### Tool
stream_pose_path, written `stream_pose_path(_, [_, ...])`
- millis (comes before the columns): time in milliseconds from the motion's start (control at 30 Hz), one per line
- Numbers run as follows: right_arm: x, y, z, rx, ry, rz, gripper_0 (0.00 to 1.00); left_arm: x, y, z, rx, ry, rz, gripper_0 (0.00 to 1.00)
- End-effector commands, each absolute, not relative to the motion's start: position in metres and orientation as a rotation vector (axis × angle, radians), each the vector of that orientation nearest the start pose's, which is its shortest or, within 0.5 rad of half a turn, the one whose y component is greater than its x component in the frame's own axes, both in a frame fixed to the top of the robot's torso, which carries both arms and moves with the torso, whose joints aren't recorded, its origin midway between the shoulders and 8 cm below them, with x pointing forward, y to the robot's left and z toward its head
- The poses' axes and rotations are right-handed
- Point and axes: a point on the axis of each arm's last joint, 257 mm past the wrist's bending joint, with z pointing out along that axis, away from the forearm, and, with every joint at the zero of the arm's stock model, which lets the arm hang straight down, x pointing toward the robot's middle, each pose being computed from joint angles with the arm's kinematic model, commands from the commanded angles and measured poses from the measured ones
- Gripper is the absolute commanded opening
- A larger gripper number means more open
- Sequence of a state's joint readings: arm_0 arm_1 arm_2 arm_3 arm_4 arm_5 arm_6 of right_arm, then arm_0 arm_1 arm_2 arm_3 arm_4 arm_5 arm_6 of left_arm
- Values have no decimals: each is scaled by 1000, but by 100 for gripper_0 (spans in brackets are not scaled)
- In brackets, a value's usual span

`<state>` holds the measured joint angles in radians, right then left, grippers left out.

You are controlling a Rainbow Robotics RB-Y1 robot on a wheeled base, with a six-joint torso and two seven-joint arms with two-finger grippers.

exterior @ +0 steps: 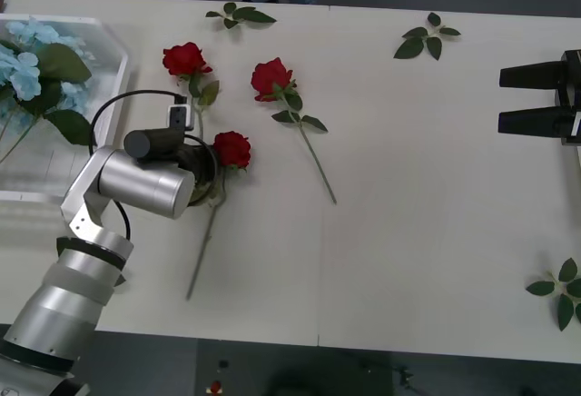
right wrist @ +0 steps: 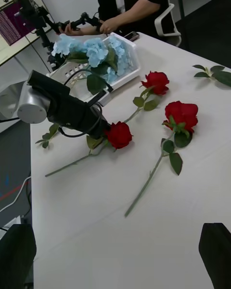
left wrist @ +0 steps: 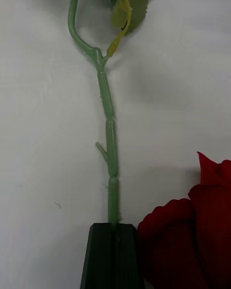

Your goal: Put the red flowers into the right box and the blue flowers into the left box

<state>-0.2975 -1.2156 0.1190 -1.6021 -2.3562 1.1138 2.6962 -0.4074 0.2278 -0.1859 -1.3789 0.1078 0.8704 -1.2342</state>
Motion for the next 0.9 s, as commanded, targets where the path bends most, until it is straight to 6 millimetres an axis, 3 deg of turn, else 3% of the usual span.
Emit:
stream_pose_path(33, [425,-222,-41,-1068,1644,856,100,549,201,-368,-51,2381,-76,0])
stream_pose_path(300, [425,-222,-41,-1068,1644,856,100,538,224,-375,17,2380,-120,0])
stream_pose_path(533, [425,-222,-41,-1068,1644,856,100,518,238,-364,84,2359,-157,0])
stream_pose_path(767, [425,-222,-41,-1068,1644,856,100,489,237,-353,125,2339,-215,0])
stream_pose_path(900, [425,-222,-41,-1068,1644,856,100,463,246,-348,151,2332,-206,0])
